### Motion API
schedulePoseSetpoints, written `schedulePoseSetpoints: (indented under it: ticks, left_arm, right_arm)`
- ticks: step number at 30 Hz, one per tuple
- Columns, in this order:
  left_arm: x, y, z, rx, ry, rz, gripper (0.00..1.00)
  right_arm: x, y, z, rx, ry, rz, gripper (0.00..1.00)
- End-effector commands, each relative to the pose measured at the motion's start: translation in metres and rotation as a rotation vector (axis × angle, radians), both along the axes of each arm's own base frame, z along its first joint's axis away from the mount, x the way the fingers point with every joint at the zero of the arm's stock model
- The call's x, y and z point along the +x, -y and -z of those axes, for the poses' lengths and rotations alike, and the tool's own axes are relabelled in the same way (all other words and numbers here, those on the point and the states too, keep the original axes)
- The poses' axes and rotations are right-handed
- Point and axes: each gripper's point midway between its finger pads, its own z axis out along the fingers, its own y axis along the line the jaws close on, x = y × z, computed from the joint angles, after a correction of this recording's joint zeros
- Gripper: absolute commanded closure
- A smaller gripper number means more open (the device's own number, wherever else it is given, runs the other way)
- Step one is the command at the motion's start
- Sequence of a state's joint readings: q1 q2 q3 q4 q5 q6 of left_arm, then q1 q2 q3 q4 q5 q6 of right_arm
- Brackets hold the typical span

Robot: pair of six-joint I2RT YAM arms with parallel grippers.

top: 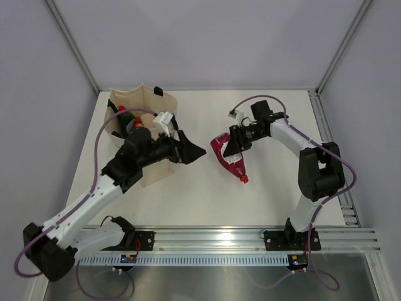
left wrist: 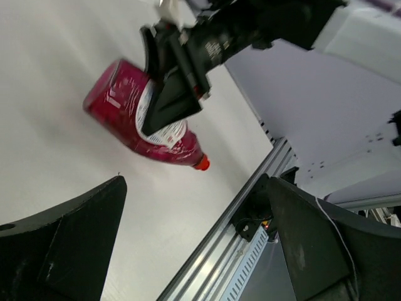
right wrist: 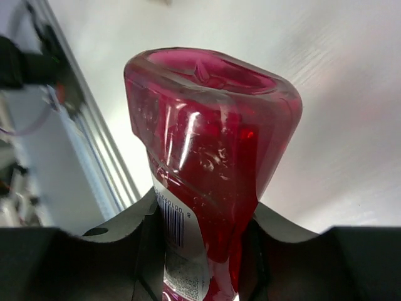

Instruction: Place the personal care products into the canvas bag

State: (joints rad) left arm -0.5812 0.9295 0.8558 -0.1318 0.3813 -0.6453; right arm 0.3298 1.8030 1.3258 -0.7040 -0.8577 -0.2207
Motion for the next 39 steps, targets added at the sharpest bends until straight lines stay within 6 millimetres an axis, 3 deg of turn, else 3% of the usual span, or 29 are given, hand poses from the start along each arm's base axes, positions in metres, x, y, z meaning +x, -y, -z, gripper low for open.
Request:
schedulePoseSetpoints:
  ticks: [1, 2, 3, 4, 6, 7, 10, 14, 18, 25, 26, 29, 31, 32, 33, 36, 37, 39]
  left_arm:
    - [0.037, 0.027, 0.002, 0.038, 0.029, -0.067, 0.01]
    - [0.044, 0.034, 0.008, 0.045, 0.006, -0.078, 0.01]
    - [0.047, 0.048, -0.001, 0.026, 0.021, -0.052, 0.01]
    - [0.058, 0.062, 0.021, 0.065, -0.027, -0.038, 0.01]
    - [0.068, 0.079, 0.028, 0.076, -0.058, -0.025, 0.01]
    - [0.081, 0.092, 0.035, 0.086, -0.079, -0.020, 0.01]
    - [0.095, 0.111, 0.043, 0.079, -0.127, -0.005, 0.01]
    - [0.106, 0.141, 0.035, -0.012, -0.136, 0.066, 0.01]
    - [0.107, 0.156, 0.039, -0.043, -0.171, 0.122, 0.01]
    - [0.105, 0.157, 0.049, -0.049, -0.199, 0.174, 0.04]
    - [0.104, 0.157, 0.049, -0.049, -0.202, 0.183, 0.08]
    - [0.106, 0.153, 0.043, -0.092, -0.195, 0.200, 0.58]
    - [0.110, 0.147, 0.035, -0.102, -0.173, 0.191, 0.86]
    - [0.112, 0.144, 0.031, -0.093, -0.145, 0.185, 0.93]
    - [0.113, 0.139, 0.032, -0.077, -0.147, 0.174, 1.00]
    - [0.112, 0.126, 0.022, -0.057, -0.120, 0.177, 1.00]
    - [0.111, 0.123, 0.020, -0.049, -0.115, 0.182, 1.00]
    - [0.106, 0.114, 0.013, -0.023, -0.096, 0.198, 1.00]
  right_arm:
    - [0.015, -0.007, -0.104, 0.314, -0.014, 0.079, 1.00]
    - [0.025, 0.002, -0.113, 0.334, -0.058, 0.156, 1.00]
    - [0.035, 0.004, -0.126, 0.361, -0.010, 0.176, 1.00]
    - [0.041, 0.006, -0.133, 0.375, -0.004, 0.200, 1.00]
    - [0.050, 0.006, -0.146, 0.396, -0.025, 0.264, 1.00]
    - [0.052, 0.006, -0.152, 0.411, -0.029, 0.278, 1.00]
    - [0.052, 0.002, -0.166, 0.477, -0.072, 0.310, 1.00]
    - [0.051, -0.001, -0.176, 0.531, -0.132, 0.327, 1.00]
    - [0.056, -0.002, -0.188, 0.576, -0.092, 0.342, 1.00]
    - [0.052, -0.003, -0.191, 0.592, -0.059, 0.311, 1.00]
    - [0.051, -0.003, -0.193, 0.598, -0.059, 0.298, 1.00]
    - [0.048, -0.003, -0.193, 0.595, -0.015, 0.267, 1.00]
    - [0.044, -0.002, -0.189, 0.573, -0.007, 0.249, 1.00]
    - [0.044, -0.001, -0.187, 0.562, 0.044, 0.225, 0.97]
    - [0.043, 0.000, -0.179, 0.536, 0.025, 0.235, 0.86]
    - [0.047, 0.006, -0.172, 0.461, 0.101, 0.233, 0.53]
    - [0.047, 0.007, -0.171, 0.447, 0.122, 0.225, 0.32]
    - [0.051, 0.011, -0.169, 0.397, 0.195, 0.230, 0.16]
